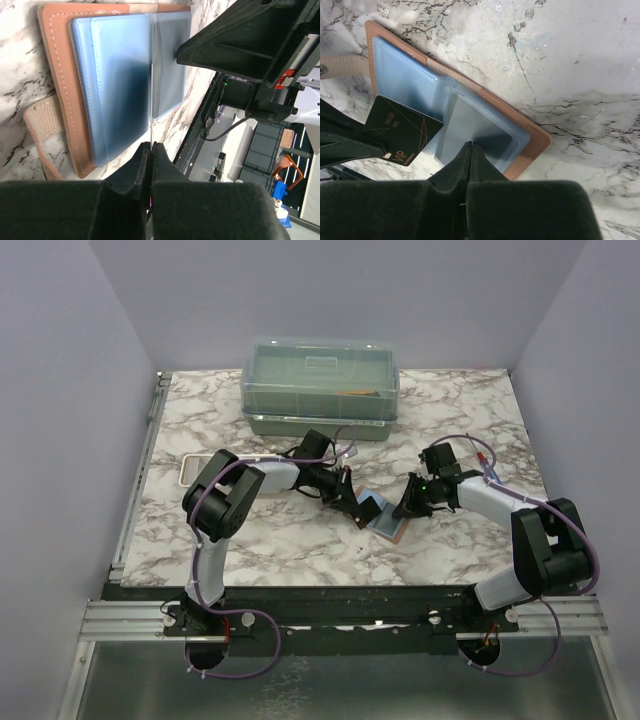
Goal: Put the credit cards into the card holder
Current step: Insert the credit card into the card holder.
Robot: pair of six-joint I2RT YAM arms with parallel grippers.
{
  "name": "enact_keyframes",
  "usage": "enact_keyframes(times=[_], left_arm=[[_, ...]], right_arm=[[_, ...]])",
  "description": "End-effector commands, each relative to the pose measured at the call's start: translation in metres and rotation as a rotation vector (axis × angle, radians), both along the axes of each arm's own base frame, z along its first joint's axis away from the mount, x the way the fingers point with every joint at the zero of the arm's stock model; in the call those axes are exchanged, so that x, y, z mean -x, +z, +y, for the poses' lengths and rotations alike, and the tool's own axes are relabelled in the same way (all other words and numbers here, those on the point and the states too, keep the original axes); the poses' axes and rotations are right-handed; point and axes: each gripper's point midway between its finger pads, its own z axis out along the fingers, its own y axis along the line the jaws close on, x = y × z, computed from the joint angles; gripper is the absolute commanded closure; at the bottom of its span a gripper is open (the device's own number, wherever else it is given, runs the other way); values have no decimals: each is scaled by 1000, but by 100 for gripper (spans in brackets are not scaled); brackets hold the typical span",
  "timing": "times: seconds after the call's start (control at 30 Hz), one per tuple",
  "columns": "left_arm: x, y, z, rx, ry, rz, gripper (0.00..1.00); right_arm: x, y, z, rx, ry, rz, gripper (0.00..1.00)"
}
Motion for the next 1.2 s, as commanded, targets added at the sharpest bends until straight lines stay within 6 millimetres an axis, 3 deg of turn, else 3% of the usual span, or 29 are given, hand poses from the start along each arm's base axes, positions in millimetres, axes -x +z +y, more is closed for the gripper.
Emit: enact_keyframes(times=[0.0,0.3,1.17], left_arm=[[-1,-9,-1,-7,-16,0,100],[0,-13,-4,23,-49,-12,100],[-19,-30,-29,41,50,-13,100]], right_arm=[[14,-15,-12,66,5,51,100],[15,-14,-11,61,14,49,100],[16,-17,-10,54,11,61,100]])
